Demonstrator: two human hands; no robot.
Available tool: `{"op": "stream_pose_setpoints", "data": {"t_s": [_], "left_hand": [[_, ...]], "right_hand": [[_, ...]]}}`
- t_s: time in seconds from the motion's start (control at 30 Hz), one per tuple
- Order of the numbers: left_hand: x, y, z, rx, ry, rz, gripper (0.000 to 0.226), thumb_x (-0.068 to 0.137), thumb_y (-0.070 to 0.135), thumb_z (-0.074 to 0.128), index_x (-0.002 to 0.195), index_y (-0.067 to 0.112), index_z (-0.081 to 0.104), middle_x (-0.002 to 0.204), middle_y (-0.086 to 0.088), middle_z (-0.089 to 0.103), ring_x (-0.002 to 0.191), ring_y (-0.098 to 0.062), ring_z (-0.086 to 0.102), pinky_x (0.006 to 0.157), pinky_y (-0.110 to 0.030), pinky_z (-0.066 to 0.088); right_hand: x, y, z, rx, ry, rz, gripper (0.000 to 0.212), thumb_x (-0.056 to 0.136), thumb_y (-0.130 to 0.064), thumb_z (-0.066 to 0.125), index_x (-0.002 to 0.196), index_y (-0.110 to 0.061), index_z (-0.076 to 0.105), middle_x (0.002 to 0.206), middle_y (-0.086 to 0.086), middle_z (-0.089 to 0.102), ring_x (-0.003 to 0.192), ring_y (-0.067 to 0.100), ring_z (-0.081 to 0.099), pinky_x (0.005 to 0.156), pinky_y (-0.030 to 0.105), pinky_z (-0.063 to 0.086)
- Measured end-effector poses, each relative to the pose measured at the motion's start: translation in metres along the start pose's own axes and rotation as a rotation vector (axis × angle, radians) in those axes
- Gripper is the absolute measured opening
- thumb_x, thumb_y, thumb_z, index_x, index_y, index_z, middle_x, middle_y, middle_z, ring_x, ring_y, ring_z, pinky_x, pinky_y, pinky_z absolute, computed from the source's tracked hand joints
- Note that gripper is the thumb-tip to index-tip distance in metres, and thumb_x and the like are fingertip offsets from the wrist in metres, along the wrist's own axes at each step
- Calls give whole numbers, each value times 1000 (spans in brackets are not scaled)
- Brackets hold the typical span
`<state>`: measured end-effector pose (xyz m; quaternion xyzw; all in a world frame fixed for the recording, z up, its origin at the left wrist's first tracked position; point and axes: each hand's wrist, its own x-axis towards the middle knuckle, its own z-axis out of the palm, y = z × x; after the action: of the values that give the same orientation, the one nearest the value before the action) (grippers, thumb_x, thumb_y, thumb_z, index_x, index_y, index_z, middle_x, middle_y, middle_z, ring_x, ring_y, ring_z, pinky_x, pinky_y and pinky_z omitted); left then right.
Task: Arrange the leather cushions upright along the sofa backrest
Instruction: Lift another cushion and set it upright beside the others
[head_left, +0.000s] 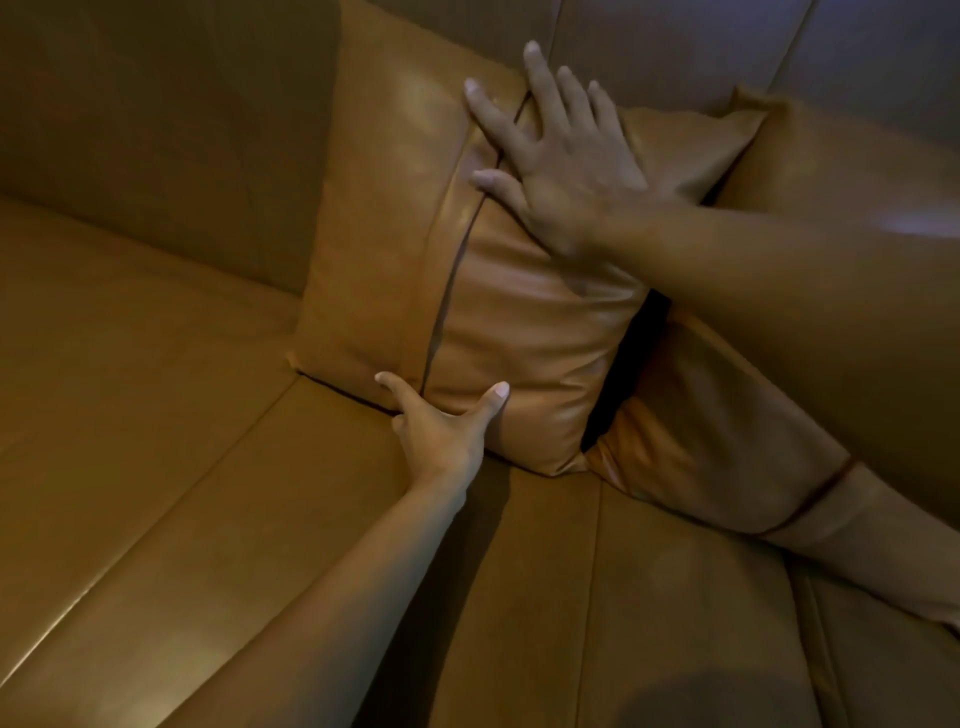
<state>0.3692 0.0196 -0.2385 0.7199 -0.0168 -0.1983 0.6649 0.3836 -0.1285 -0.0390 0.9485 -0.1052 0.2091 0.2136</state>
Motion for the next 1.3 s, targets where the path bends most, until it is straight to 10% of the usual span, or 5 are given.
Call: {"op": "stream_pose_setpoints", "data": {"t_s": [0.2,0.37,0.9,1.1,1.3], "left_hand": [[8,5,-6,7,-100,-22,156,30,72,79,147,45,-21,161,-14,11,136,-43,37,94,-59,49],[6,1,-5,-178,-136,-41,149,42,53,90,144,54,-19,162,0,14,128,-38,48,61,-32,61],[-15,16,12,-63,-191,-138,152,46,51,87,144,43,-30,164,-12,5,112,-38,60,87,-48,54],[-42,37,15,773,167,904,119,63,69,74,154,42,3,164,-13,-6,146,-47,3,98,-75,28],[-38,49,36,1090,0,824,113,66,76,66,152,48,-1,162,-3,-23,143,-48,-17,100,-80,21]], "right_hand": [[-12,-2,11,-50,42,-19,63,102,-61,10,159,-38,-3,168,18,-7,154,42,1,122,58,5],[-22,5,5,-62,38,-34,66,99,-64,15,159,-38,3,167,22,2,152,45,8,122,58,5],[-54,57,-1,-49,-55,180,76,94,-74,10,159,-36,-4,168,21,0,154,39,-3,119,65,-8],[-102,69,-3,-153,118,-52,63,102,-58,24,159,-32,18,166,24,10,153,41,11,119,67,6],[-147,95,-5,-265,-46,-64,64,102,-58,19,160,-31,16,166,20,16,152,41,14,120,64,4]]}}
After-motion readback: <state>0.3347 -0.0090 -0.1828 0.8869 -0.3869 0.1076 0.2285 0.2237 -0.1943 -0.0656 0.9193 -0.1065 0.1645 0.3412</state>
